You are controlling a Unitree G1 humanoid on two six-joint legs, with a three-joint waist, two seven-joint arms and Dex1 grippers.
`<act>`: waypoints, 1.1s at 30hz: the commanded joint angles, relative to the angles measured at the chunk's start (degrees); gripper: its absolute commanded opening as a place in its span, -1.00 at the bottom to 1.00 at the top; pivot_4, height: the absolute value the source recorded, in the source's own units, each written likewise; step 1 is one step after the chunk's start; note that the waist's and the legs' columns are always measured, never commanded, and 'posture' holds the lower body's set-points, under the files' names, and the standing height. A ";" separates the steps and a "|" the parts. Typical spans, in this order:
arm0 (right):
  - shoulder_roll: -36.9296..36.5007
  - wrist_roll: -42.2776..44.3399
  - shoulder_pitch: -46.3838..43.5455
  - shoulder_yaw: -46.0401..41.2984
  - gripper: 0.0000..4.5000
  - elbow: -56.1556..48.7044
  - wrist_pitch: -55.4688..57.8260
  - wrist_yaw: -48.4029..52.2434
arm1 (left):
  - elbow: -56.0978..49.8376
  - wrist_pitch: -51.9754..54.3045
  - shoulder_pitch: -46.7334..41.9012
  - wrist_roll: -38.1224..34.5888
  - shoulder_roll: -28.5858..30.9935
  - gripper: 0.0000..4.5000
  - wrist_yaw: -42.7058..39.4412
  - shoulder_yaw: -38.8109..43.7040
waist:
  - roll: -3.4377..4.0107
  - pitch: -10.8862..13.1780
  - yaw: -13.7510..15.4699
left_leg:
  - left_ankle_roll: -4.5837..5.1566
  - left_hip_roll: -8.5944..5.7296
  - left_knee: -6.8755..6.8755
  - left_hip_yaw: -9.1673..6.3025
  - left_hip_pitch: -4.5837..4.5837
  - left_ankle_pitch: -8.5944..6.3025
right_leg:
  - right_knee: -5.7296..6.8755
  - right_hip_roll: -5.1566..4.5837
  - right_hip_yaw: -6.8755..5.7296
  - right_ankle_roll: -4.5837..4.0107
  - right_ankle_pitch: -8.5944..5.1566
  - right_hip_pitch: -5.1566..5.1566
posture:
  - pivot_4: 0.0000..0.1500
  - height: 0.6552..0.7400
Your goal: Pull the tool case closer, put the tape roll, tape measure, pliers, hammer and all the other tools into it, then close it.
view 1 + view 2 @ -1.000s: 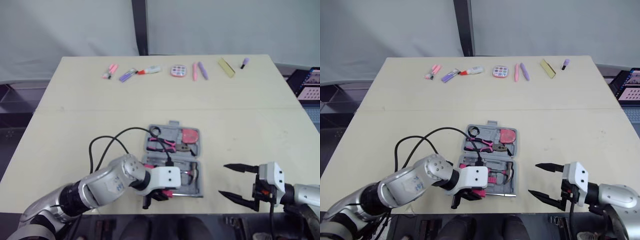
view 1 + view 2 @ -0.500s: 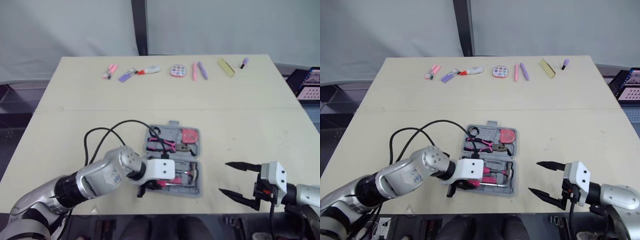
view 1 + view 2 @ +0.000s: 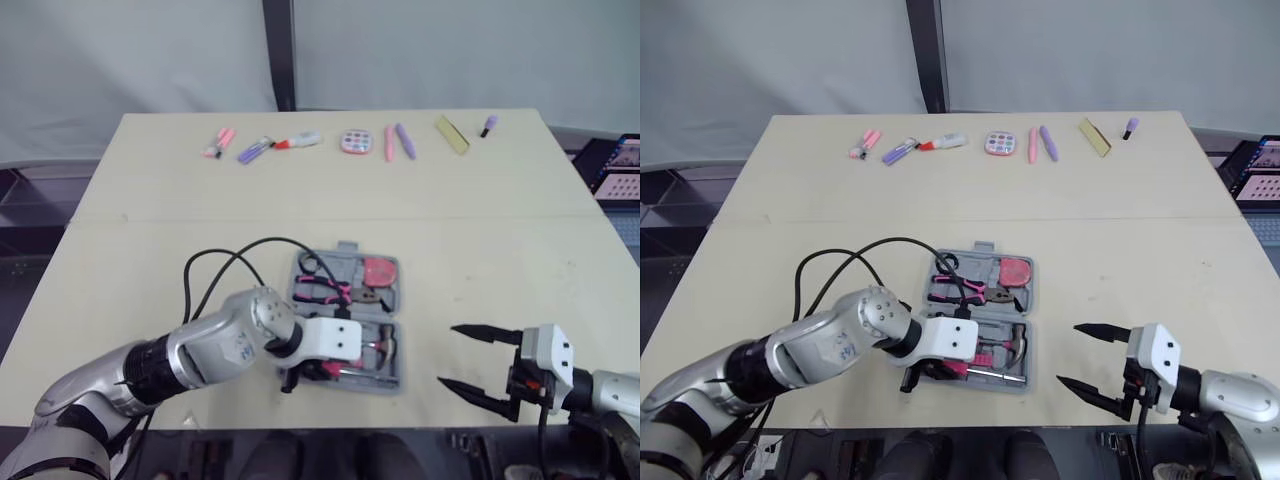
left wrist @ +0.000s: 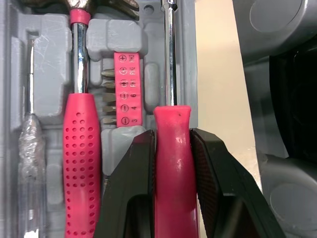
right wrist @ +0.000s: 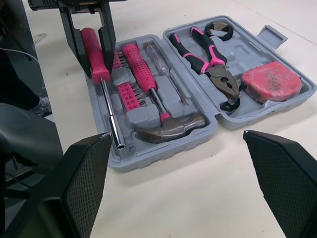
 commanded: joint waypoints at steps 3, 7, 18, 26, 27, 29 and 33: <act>0.27 0.73 1.27 -1.50 1.00 -2.58 -0.22 -0.53 | -0.93 0.34 -0.67 0.42 0.56 -0.74 -0.79 -0.72 | 0.00 0.00 0.06 | 0.00 0.00 0.00 -0.01 0.00 0.00 | 0.00 0.00 0.00 0.00 0.00 0.00 | 1.00 1.00; 0.17 0.70 1.80 -1.62 1.00 -2.77 -0.41 -0.46 | -0.94 1.05 -0.58 0.53 0.59 -0.74 -0.69 -1.07 | 0.00 0.00 0.03 | 0.00 -0.01 0.01 -0.01 0.00 0.00 | 0.01 -0.01 0.00 0.00 0.00 0.00 | 1.00 1.00; -2.20 -1.58 2.38 -2.10 1.00 0.30 -3.81 3.40 | 0.36 2.30 -0.58 0.78 -0.46 -0.74 0.52 -0.70 | 0.00 0.00 0.04 | 0.01 -0.02 0.02 -0.01 0.00 0.00 | 0.03 0.00 0.00 0.00 0.00 0.00 | 1.00 1.00; -2.40 -1.68 1.61 -2.13 1.00 0.94 -4.07 3.67 | 1.17 2.60 -0.28 0.70 -2.20 -0.74 1.31 -1.17 | 0.00 0.00 0.10 | 0.01 -0.02 0.04 -0.01 0.00 -0.01 | 0.05 -0.01 0.00 0.00 0.00 0.01 | 1.00 1.00; -2.35 -1.68 1.56 -2.13 1.00 0.82 -3.94 3.56 | 1.32 2.53 -0.31 0.76 -2.33 -0.74 1.33 -1.26 | 0.00 0.00 0.07 | 0.02 -0.02 0.04 -0.01 0.00 -0.01 | 0.05 -0.01 0.00 0.00 0.00 0.00 | 1.00 1.00; -2.27 -1.67 1.56 -2.09 1.00 0.57 -3.73 3.38 | 1.57 2.42 -0.36 0.77 -2.53 -0.74 1.34 -1.28 | 0.00 0.00 0.01 | 0.02 -0.02 0.04 0.00 0.00 -0.01 | 0.05 0.00 0.00 0.00 0.00 0.00 | 1.00 1.00; -2.05 -1.57 1.75 -2.13 1.00 0.25 -3.50 3.06 | 1.82 2.12 -0.46 0.71 -2.50 -0.74 1.15 -1.36 | 0.00 0.00 0.04 | 0.02 -0.02 0.04 0.00 0.00 -0.01 | 0.05 0.00 0.00 0.00 0.00 0.00 | 1.00 1.00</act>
